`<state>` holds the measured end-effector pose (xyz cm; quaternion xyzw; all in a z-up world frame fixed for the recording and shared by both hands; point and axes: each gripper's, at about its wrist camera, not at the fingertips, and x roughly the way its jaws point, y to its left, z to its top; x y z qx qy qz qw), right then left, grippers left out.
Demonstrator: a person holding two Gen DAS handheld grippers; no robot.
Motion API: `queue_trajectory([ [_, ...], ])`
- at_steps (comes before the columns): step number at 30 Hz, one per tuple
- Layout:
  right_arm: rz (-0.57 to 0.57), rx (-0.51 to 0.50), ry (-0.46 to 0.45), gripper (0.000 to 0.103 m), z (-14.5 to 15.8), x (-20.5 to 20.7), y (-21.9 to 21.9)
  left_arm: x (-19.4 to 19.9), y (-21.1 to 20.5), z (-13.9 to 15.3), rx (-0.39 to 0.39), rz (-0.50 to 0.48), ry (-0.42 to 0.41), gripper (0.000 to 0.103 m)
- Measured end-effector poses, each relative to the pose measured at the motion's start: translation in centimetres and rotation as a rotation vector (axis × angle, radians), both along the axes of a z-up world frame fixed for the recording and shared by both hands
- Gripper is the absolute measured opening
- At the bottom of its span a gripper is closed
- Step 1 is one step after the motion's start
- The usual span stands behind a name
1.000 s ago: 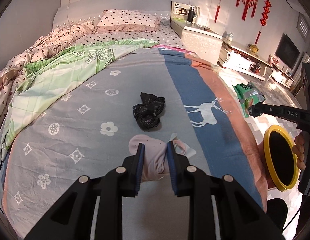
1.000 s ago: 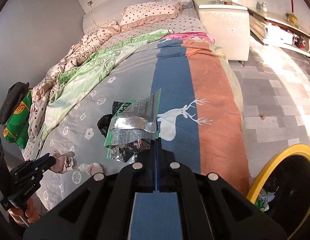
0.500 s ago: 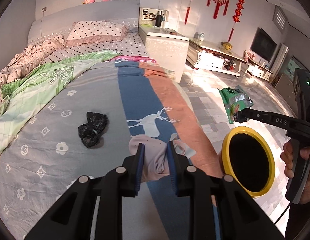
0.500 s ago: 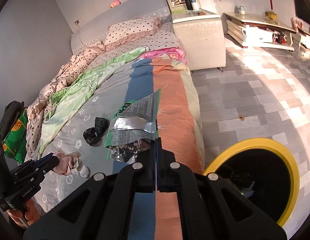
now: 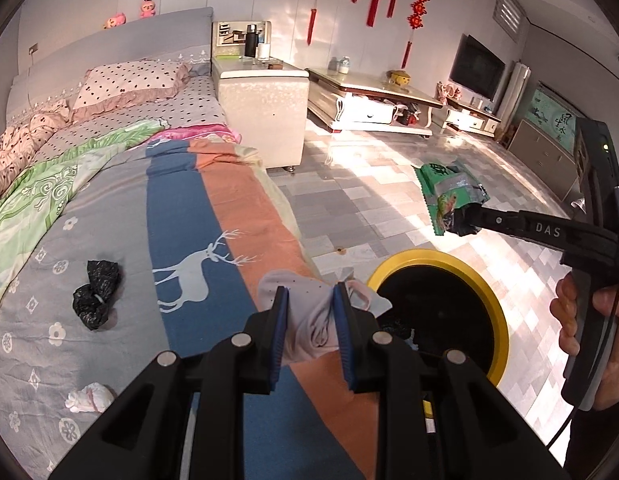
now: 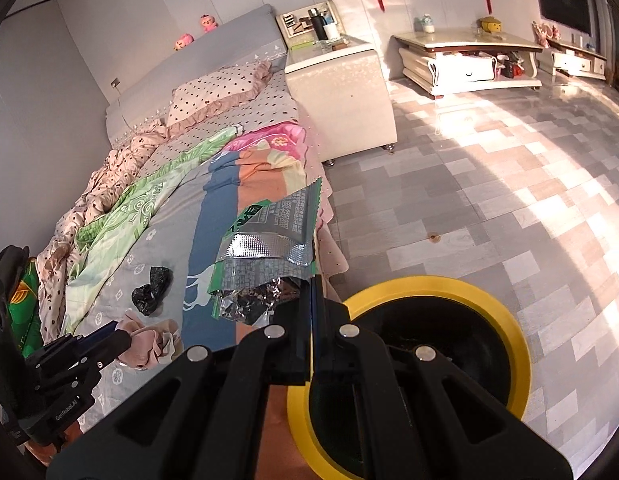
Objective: Collect trash
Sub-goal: 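Carry the wrapper and tissue in both tools over the bin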
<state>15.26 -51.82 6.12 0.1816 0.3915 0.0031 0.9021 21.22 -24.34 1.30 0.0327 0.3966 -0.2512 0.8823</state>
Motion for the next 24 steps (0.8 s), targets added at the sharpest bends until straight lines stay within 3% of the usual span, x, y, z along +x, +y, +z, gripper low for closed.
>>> queue_trajectory([
  [12, -0.080, -0.001, 0.061, 0.000, -3.2, -2.7, -5.6, -0.3, -6.6, -3.3, -0.003, -0.080, 0.056, 0.022],
  [24, -0.120, 0.010, 0.137, 0.000, -7.6, -3.1, -7.4, -0.6, -10.4, -6.5, 0.025, -0.118, 0.104, 0.022],
])
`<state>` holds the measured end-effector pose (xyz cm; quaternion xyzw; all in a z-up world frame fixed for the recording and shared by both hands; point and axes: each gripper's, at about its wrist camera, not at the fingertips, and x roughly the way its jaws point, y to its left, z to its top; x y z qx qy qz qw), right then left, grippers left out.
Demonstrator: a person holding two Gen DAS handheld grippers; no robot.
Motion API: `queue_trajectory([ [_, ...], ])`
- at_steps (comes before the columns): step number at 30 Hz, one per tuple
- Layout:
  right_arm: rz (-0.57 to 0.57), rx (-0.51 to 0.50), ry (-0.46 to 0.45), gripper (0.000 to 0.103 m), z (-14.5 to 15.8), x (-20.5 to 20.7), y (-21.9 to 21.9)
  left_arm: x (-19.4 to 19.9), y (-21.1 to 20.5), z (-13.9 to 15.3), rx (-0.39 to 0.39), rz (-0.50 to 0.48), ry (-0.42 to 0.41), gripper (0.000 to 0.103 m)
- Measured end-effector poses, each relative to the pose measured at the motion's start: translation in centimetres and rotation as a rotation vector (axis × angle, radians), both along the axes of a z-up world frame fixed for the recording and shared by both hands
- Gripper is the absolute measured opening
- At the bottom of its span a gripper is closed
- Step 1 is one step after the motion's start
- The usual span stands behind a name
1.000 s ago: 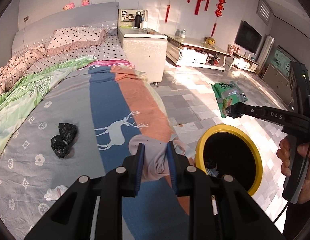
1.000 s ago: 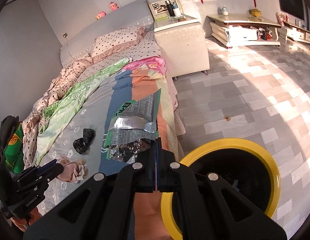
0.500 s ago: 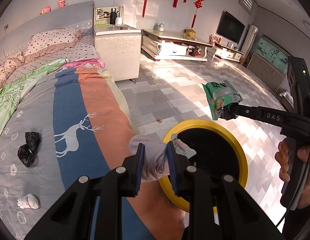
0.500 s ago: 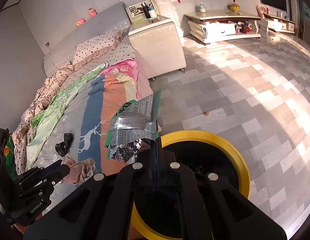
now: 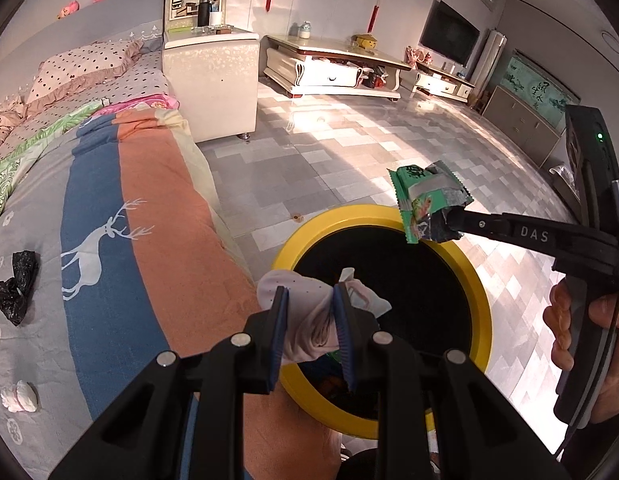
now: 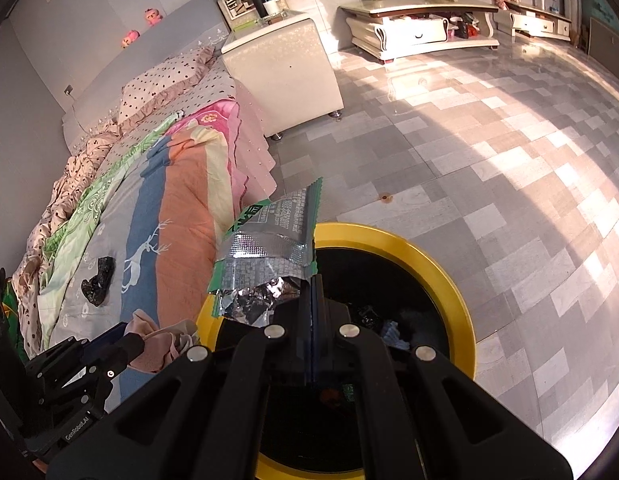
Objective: Collect trash
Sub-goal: 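Carry the wrapper and tissue in both tools over the bin, then open both tools to drop the wrapper and tissue into the bin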
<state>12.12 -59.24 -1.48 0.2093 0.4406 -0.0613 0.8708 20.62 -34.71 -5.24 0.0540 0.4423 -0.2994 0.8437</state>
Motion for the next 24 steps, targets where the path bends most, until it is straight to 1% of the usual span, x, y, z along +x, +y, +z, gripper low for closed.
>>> queue_trajectory([
  [8, 0.002, 0.010, 0.049, 0.000, -2.0, 0.3, -0.7, -0.5, -1.5, -0.8, 0.011, -0.027, 0.004, 0.022],
  [13, 0.003, 0.011, 0.065, 0.000, -2.5, 0.4, -0.8, -0.7, -1.8, -1.2, 0.007, -0.036, 0.018, 0.022],
  [17, -0.004, 0.005, 0.066, 0.000, -2.4, 0.3, -0.8, -0.6, -1.5, -0.7, -0.008, -0.033, 0.019, 0.023],
  [20, -0.011, 0.001, 0.070, 0.002, -2.2, 0.3, -0.8, -0.7, -1.1, -0.3, -0.017, -0.028, 0.014, 0.033],
  [21, -0.014, -0.003, 0.071, 0.002, -2.2, 0.1, -0.9, -0.7, -0.9, -0.2, -0.021, -0.023, 0.011, 0.039],
  [22, -0.023, -0.005, 0.072, 0.006, -2.1, 0.0, -1.0, -0.8, -0.7, 0.0, -0.026, -0.020, 0.010, 0.043],
  [23, -0.030, -0.007, 0.075, 0.017, -2.1, -0.1, -1.1, -0.7, -0.4, 0.1, -0.031, -0.014, 0.007, 0.043],
  [24, -0.036, -0.006, 0.075, 0.026, -2.1, -0.2, -1.1, -0.7, -0.2, 0.2, -0.032, -0.007, 0.002, 0.045],
])
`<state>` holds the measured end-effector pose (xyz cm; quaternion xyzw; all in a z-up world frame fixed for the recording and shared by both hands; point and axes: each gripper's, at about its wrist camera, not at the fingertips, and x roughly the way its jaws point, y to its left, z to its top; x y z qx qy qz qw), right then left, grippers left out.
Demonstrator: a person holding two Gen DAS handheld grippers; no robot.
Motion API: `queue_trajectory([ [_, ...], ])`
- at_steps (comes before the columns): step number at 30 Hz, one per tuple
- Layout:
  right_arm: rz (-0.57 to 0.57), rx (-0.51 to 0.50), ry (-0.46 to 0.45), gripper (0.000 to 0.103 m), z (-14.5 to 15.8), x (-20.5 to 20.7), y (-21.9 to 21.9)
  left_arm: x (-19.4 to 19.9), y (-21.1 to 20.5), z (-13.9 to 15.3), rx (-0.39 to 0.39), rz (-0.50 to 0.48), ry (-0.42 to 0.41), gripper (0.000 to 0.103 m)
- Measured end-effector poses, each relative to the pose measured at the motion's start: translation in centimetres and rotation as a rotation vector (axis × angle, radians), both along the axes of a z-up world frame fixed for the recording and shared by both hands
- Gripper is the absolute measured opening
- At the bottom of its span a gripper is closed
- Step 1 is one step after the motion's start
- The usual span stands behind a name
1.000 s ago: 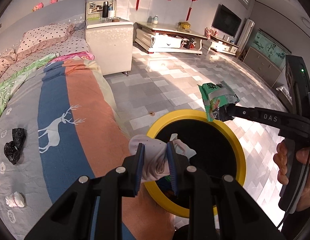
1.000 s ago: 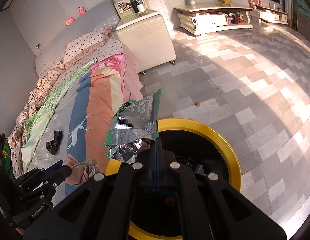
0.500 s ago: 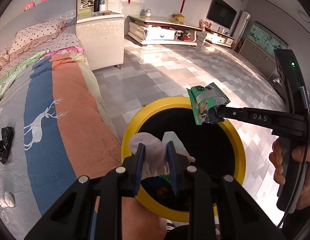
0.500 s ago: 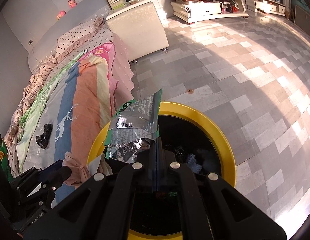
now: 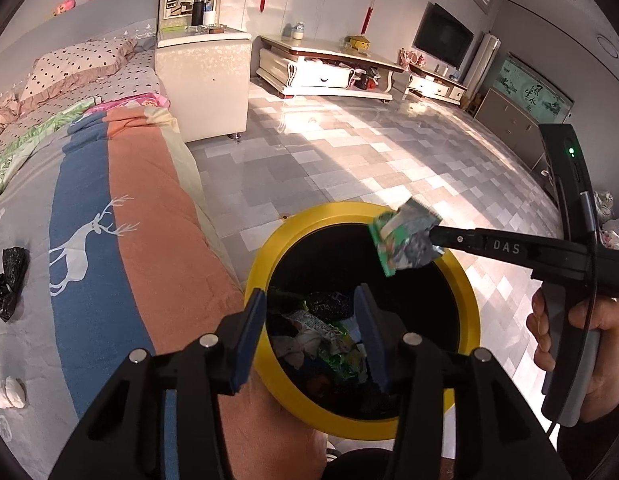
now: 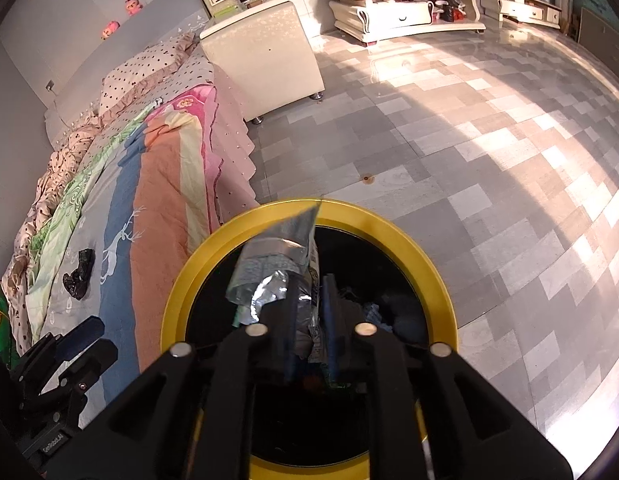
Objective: Collect trash
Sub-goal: 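Open both tools to drop the wrapper and tissue into the bin, then move both open tools back toward the black bag and white glove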
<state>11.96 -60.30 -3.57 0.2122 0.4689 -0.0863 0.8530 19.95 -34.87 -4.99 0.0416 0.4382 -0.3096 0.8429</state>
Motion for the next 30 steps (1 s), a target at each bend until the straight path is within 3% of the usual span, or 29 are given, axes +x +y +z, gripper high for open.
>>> queue_trajectory([
  [1, -0.006, 0.003, -0.003, 0.039, 0.0, -0.2, -0.1, 0.0, 0.2, 0.1, -0.001, 0.005, -0.002, 0.046],
  [8, 0.006, 0.012, 0.001, 0.040, 0.2, -0.4, 1.1, 0.9, 3.5, 0.3, 0.025, 0.043, -0.025, 0.057],
  [15, 0.109, 0.013, -0.058, 0.042, 2.4, 0.8, 5.3, 3.0, 9.3, 0.7, 0.042, 0.141, -0.037, 0.064],
  [22, 0.287, -0.002, -0.117, 0.051, 4.4, 3.1, 12.6, 5.9, 16.7, 0.8, 0.073, 0.261, -0.039, 0.069],
  [30, 0.536, -0.016, -0.144, 0.054, 4.4, 5.9, 23.8, 9.7, 25.1, 0.5, 0.131, 0.396, -0.047, 0.070],
])
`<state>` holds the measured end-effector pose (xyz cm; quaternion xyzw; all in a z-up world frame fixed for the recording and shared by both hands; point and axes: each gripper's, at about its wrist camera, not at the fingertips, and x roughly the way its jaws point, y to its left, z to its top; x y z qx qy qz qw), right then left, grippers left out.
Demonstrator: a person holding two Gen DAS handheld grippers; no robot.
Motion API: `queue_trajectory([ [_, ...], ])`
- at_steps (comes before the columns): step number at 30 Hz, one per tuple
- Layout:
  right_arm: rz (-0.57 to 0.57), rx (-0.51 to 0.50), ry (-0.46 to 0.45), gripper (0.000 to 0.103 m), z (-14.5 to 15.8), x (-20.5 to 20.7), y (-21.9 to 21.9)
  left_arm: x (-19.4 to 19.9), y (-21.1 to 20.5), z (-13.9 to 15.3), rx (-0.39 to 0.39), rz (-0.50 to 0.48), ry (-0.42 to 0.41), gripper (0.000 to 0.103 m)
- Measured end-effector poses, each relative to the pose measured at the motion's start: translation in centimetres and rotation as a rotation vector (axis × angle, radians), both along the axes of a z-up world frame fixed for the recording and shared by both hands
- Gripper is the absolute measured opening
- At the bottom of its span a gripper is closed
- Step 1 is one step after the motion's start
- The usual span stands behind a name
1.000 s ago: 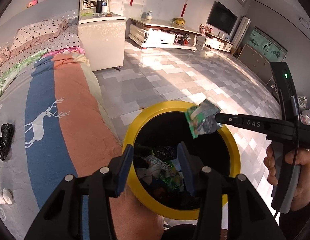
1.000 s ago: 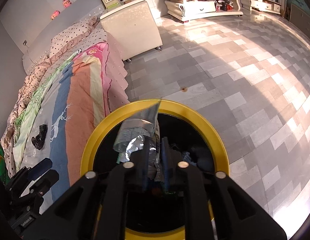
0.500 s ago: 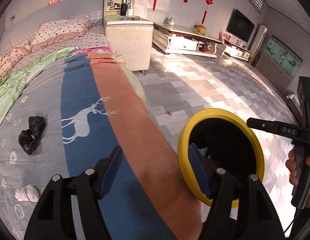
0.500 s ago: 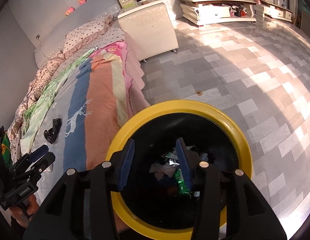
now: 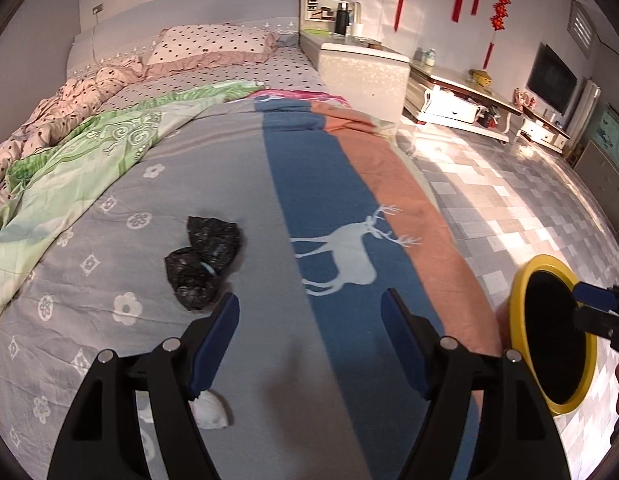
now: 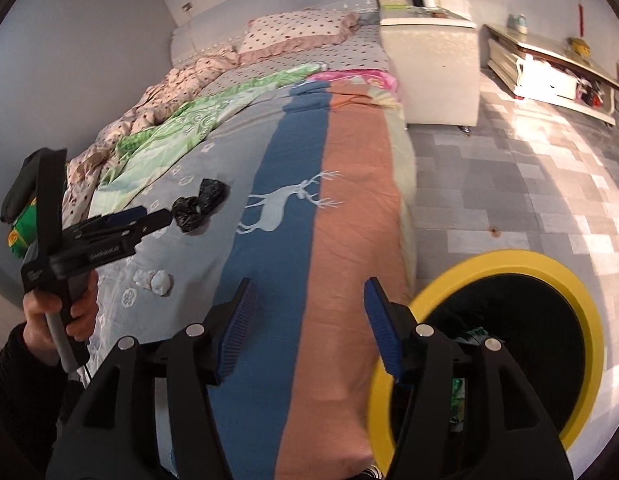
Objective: Collect trash
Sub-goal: 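Move both open tools back toward the black bag and white glove, then grasp the black plastic bag with the left tool while the right tool grasps the white glove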
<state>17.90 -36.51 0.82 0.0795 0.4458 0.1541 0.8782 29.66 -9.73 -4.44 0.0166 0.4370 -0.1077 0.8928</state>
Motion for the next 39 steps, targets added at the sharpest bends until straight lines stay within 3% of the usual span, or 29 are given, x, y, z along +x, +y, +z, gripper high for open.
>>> queue_trajectory([
  [7, 0.232, 0.002, -0.018, 0.056, -1.8, 1.2, 10.1, 3.2, 5.7, -1.2, 0.046, 0.081, 0.009, 0.070],
  [14, 0.427, -0.002, -0.016, 0.057, -4.9, 2.4, 18.9, 6.2, 8.1, -3.4, 0.070, 0.081, 0.032, 0.071],
  [21, 0.579, -0.015, -0.022, 0.059, -8.2, 4.1, 25.4, 9.1, 8.8, -5.6, 0.069, 0.056, 0.061, 0.072],
  [32, 0.718, -0.081, -0.057, 0.059, -11.4, 4.9, 31.2, 12.3, 8.6, -9.8, 0.054, 0.007, 0.130, 0.072],
  [36, 0.764, -0.124, -0.055, 0.054, -12.5, 5.0, 32.8, 12.8, 8.5, -11.1, 0.056, -0.043, 0.167, 0.055],
  [39, 0.765, -0.182, -0.065, 0.044, -13.4, 5.3, 33.7, 12.8, 8.6, -11.6, 0.043, -0.075, 0.178, 0.039],
])
